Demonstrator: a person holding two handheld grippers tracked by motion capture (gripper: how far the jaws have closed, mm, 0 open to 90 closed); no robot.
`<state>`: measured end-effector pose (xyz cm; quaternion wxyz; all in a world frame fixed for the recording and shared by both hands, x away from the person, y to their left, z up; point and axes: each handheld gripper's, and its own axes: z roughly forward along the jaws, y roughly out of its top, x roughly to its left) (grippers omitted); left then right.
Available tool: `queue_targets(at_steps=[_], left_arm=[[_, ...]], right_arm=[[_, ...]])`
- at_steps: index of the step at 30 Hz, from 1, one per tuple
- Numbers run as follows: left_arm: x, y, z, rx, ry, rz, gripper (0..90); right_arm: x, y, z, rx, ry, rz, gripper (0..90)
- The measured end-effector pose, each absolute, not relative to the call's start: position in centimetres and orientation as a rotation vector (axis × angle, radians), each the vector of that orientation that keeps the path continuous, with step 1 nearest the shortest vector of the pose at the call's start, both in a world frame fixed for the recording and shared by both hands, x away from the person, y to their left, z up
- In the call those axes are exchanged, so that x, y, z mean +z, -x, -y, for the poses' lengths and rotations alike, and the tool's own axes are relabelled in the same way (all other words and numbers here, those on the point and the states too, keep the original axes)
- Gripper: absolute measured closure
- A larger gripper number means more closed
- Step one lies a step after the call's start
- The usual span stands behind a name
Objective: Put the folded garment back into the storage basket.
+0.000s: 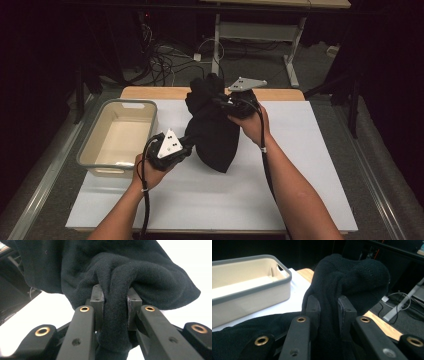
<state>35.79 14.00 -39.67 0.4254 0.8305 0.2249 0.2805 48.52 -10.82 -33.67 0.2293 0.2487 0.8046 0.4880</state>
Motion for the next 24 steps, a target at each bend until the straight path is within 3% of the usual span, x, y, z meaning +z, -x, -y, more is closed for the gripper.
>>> queue_targets(at_steps=[24], left_arm=[[-37.8, -34.3, -21.2, 0.824, -2.044, -0.755, 72.9]], right_arm=[[-32.4, -49.3, 3.0, 1.420, -0.564, -2.247, 75.9]])
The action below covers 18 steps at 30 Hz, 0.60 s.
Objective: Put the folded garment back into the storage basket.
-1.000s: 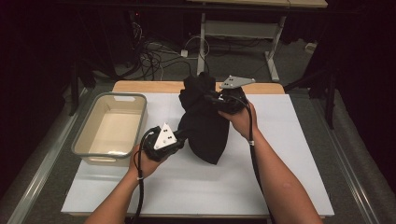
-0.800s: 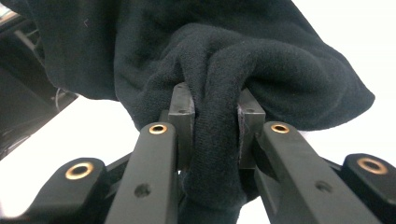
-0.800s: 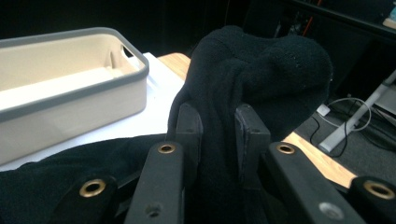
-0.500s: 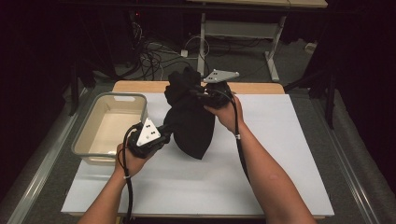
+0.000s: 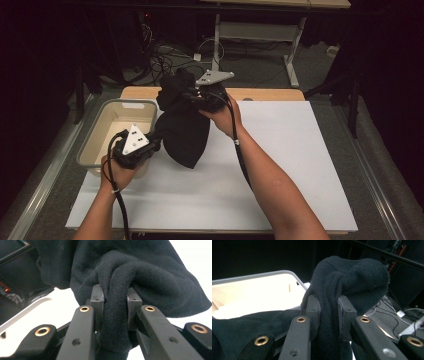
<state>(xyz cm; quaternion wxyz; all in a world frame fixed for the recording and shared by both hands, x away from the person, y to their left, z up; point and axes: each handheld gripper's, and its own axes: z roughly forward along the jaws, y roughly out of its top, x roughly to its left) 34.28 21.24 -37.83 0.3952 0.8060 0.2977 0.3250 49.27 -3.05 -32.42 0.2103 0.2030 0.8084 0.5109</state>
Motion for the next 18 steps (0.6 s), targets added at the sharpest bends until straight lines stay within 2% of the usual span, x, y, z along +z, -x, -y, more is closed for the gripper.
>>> queue_targets(at_steps=[11, 18], left_arm=[[-36.8, -32.3, -26.6, 0.925, -1.966, -0.884, 72.9], [-36.7, -31.9, -29.7, 0.963, -1.926, -0.975, 72.8]], right_arm=[[-31.6, -49.3, -2.7, 1.490, -0.493, -2.265, 75.9], [-32.3, -49.9, -6.6, 1.516, -0.485, -2.291, 75.9]])
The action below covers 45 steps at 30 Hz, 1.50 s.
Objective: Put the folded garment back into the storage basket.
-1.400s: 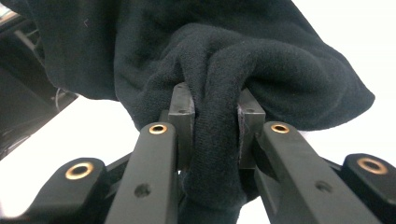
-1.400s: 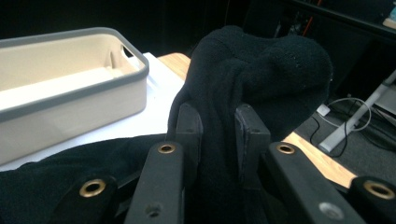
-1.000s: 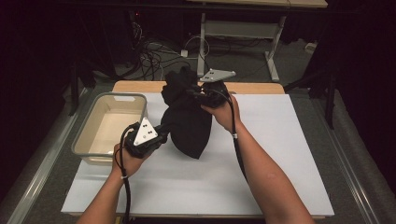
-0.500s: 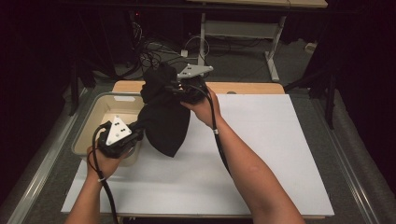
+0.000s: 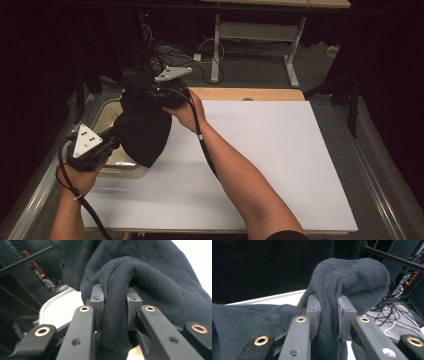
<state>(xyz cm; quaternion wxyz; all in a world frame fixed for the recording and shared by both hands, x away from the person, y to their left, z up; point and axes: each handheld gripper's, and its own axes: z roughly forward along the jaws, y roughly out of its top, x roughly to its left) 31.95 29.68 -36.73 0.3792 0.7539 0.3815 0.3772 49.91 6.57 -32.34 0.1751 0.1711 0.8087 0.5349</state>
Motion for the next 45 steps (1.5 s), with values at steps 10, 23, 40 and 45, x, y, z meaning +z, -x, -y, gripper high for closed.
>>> queue_targets(at_steps=[10, 23, 40, 45], left_arm=[[-38.0, -32.6, -32.5, 0.953, -1.919, -1.094, 72.6], [-40.0, -33.8, -33.2, 0.941, -1.971, -1.187, 72.5], [-40.9, -34.6, -32.5, 0.900, -2.062, -1.204, 71.9], [-40.2, -33.9, -33.9, 0.932, -2.006, -1.248, 71.9]], right_arm=[[-35.3, -51.1, -10.6, 1.500, -0.520, -2.357, 75.8], [-39.7, -52.3, -13.4, 1.415, -0.634, -2.427, 75.4], [-42.0, -52.7, -13.4, 1.362, -0.698, -2.450, 72.3], [-41.8, -52.3, -13.7, 1.347, -0.675, -2.454, 70.7]])
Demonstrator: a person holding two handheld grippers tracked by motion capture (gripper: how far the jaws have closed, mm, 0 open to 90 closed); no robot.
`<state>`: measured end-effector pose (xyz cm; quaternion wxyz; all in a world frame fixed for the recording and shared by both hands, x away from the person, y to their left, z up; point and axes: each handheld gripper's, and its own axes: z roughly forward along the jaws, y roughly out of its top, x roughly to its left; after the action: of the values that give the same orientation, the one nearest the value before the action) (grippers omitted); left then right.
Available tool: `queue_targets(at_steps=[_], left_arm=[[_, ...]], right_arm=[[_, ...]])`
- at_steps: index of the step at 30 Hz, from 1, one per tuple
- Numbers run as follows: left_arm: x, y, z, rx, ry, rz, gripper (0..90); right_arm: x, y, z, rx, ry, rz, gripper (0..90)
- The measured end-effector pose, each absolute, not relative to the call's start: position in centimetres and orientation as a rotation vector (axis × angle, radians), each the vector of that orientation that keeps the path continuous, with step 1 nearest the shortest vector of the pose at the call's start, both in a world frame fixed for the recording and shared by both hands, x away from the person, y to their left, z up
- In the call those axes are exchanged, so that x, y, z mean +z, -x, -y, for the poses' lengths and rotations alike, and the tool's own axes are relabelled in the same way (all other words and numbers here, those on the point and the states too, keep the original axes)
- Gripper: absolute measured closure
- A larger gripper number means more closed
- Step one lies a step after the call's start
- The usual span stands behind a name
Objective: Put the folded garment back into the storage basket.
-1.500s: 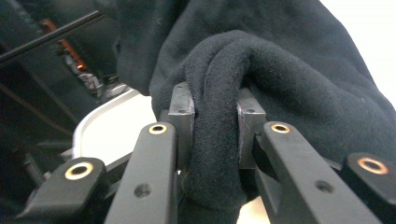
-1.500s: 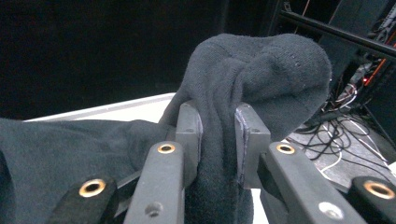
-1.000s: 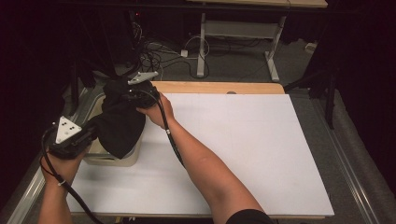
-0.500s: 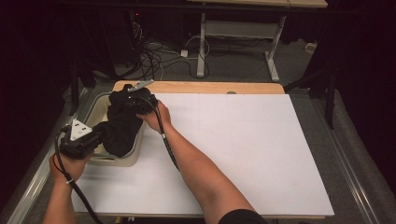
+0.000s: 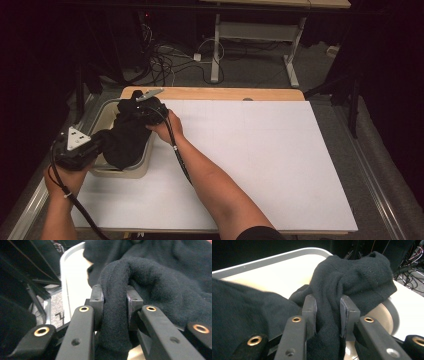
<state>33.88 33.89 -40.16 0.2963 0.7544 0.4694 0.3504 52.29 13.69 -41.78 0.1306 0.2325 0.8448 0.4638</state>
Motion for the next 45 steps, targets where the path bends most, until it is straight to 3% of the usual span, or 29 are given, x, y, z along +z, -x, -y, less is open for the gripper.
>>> queue_targets(at_steps=[8, 14, 24, 33, 40, 45], left_arm=[[-40.2, -33.7, -34.3, 0.941, -2.011, -1.278, 70.5], [-39.2, -33.3, -33.6, 0.932, -1.989, -1.239, 56.6], [-37.3, -32.2, -32.7, 0.956, -1.902, -1.189, 47.9], [-38.5, -33.6, -29.9, 0.890, -2.023, -1.102, 58.9], [-37.6, -34.8, -28.4, 0.863, -2.035, -1.024, 74.6], [-36.2, -39.1, -27.4, 0.824, -2.077, -0.969, 77.9]], right_arm=[[-41.7, -51.9, -14.2, 1.298, -0.633, -2.455, 68.5], [-41.5, -51.8, -13.9, 1.252, -0.619, -2.453, 63.8], [-41.2, -51.6, -12.7, 1.218, -0.623, -2.437, 54.0], [-40.6, -51.2, -9.6, 1.267, -0.679, -2.375, 50.8], [-39.8, -49.0, -5.0, 1.316, -0.643, -2.300, 43.9], [-38.8, -46.8, 0.1, 1.342, -0.599, -2.249, 39.7]])
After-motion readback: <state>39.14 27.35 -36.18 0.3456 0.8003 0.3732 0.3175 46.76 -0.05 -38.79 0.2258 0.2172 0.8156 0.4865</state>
